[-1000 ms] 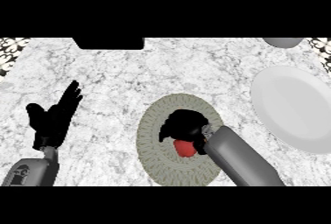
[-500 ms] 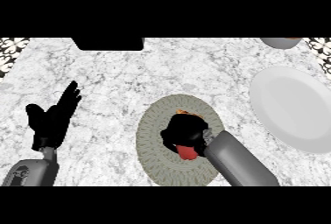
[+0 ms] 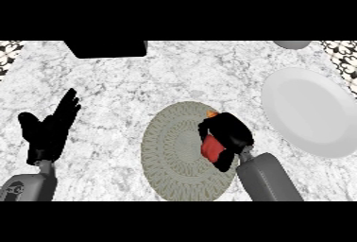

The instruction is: Pick the bell pepper from the placemat and place it in the plate

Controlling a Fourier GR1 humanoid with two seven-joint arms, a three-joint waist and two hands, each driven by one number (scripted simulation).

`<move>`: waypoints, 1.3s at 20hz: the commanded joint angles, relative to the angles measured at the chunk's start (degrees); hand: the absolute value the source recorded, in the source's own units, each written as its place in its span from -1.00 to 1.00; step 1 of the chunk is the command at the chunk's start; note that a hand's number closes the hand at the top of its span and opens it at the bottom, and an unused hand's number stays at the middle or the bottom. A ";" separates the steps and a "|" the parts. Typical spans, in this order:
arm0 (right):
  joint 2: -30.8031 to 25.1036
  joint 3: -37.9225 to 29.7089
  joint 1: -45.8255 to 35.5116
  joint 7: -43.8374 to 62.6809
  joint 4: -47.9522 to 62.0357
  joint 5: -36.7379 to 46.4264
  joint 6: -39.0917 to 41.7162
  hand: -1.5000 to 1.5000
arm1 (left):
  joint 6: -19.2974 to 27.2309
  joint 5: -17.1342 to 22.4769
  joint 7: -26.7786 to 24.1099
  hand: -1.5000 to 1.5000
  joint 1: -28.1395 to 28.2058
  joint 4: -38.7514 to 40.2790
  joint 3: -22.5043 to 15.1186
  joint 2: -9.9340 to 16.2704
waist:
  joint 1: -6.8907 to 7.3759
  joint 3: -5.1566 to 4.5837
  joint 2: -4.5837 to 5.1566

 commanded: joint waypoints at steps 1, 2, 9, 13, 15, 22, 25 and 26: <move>1.21 -2.14 3.31 10.35 -10.08 0.60 -7.73 1.00 | -1.11 0.87 0.14 0.00 0.42 0.38 1.08 0.94 | 0.72 0.15 0.18; 1.22 -2.61 5.77 9.73 -13.69 0.98 -10.02 1.00 | -1.00 0.63 0.08 0.00 1.26 -0.79 0.34 0.37 | 0.45 0.17 0.03; 1.26 -4.75 9.37 18.59 -32.15 8.61 -20.67 1.00 | 0.25 -1.27 -1.23 0.00 0.34 1.78 -0.95 -1.51 | 0.23 0.12 0.31; 0.61 -10.15 12.13 20.94 -37.42 6.21 -20.31 1.00 | -0.12 -0.94 0.35 0.00 -1.23 -0.34 -0.61 -1.42 | 1.66 0.18 0.69; 1.24 -11.78 11.69 23.29 -38.32 2.90 -18.05 1.00 | -0.70 -1.17 -0.51 0.00 -1.47 0.15 0.38 -0.70 | 2.15 0.18 0.77; -6.52 -29.32 5.75 16.81 -27.71 -10.86 -20.49 1.00 | -2.02 -0.57 2.21 0.00 -2.74 -0.62 1.26 -0.51 | 2.63 0.22 0.90; -11.00 -33.86 -1.08 17.70 -19.18 -11.75 -20.05 1.00 | -2.70 -1.32 2.13 0.00 -1.47 -1.45 0.08 -1.01 | 3.02 0.21 0.93; -9.98 -33.03 6.16 13.92 -22.24 -12.49 -22.64 1.00 | -1.88 -2.41 0.36 0.00 -2.30 1.21 0.67 -2.04 | 2.54 0.20 0.88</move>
